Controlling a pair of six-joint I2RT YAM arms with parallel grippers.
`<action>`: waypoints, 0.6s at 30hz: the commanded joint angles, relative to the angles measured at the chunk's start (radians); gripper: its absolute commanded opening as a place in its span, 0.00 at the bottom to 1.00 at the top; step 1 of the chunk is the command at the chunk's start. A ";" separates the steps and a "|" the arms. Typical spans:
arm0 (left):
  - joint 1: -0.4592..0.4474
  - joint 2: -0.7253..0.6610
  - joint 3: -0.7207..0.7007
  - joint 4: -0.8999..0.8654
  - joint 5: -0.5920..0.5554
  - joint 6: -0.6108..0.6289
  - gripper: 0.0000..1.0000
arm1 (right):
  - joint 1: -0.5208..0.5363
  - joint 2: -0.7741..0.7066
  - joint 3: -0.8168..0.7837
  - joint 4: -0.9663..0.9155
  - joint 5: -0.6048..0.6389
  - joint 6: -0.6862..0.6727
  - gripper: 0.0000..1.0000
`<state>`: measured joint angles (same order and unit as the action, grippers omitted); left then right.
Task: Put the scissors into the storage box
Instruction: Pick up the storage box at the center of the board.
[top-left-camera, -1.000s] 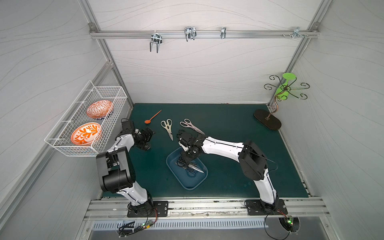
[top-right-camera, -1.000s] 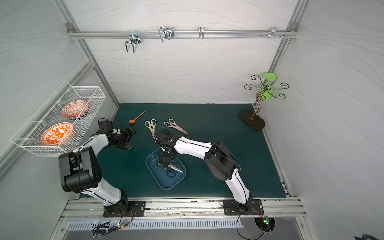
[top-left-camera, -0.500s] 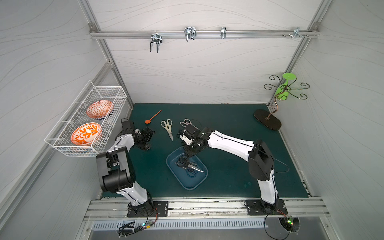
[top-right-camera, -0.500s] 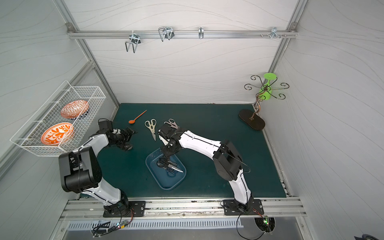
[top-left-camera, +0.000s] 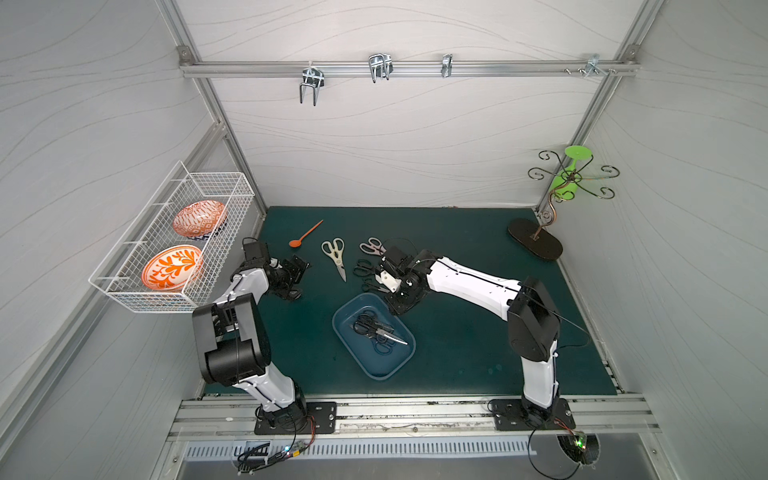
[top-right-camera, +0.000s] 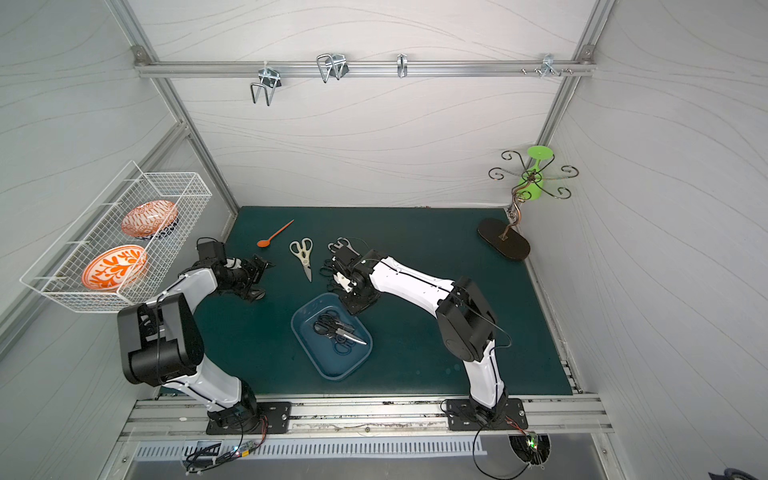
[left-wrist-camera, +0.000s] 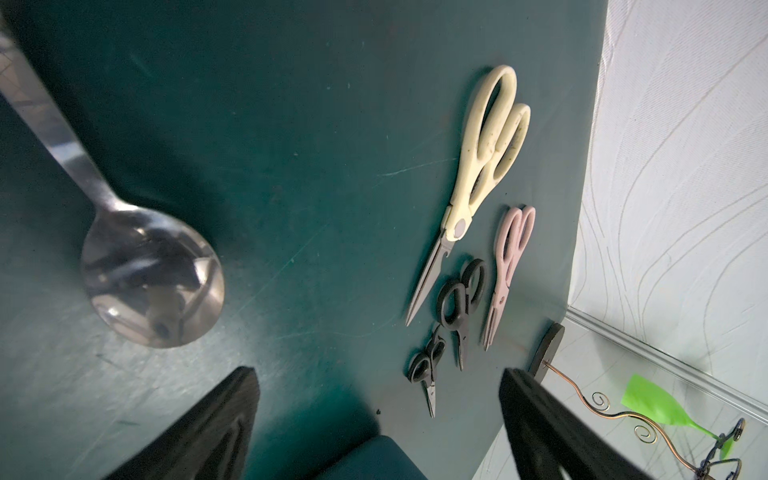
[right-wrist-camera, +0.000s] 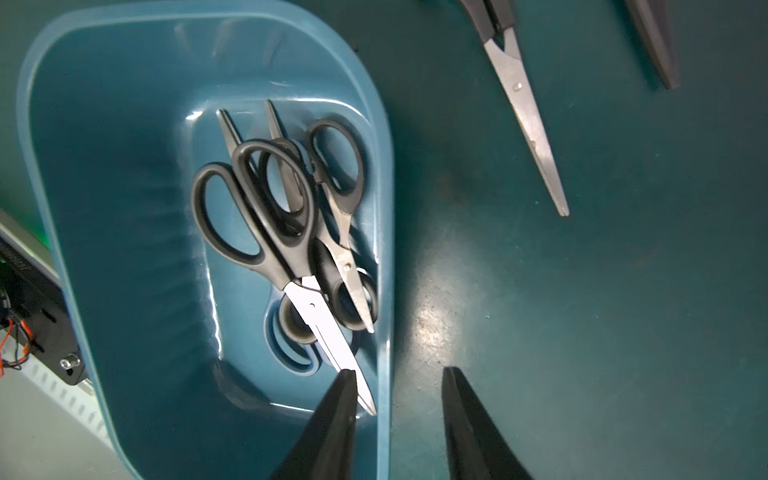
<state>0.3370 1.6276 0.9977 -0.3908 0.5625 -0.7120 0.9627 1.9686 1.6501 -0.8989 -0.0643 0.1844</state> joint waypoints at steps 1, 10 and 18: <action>-0.006 -0.015 0.002 0.020 0.016 0.000 0.95 | 0.014 0.022 -0.004 -0.004 -0.026 -0.009 0.38; -0.008 -0.021 0.001 0.021 0.016 -0.001 0.95 | 0.022 0.079 -0.003 0.034 -0.030 0.012 0.31; -0.008 -0.017 0.001 0.026 0.028 -0.006 0.95 | 0.033 0.095 -0.005 0.040 -0.037 0.034 0.08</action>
<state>0.3325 1.6276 0.9977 -0.3904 0.5732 -0.7128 0.9836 2.0518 1.6497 -0.8616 -0.0872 0.2077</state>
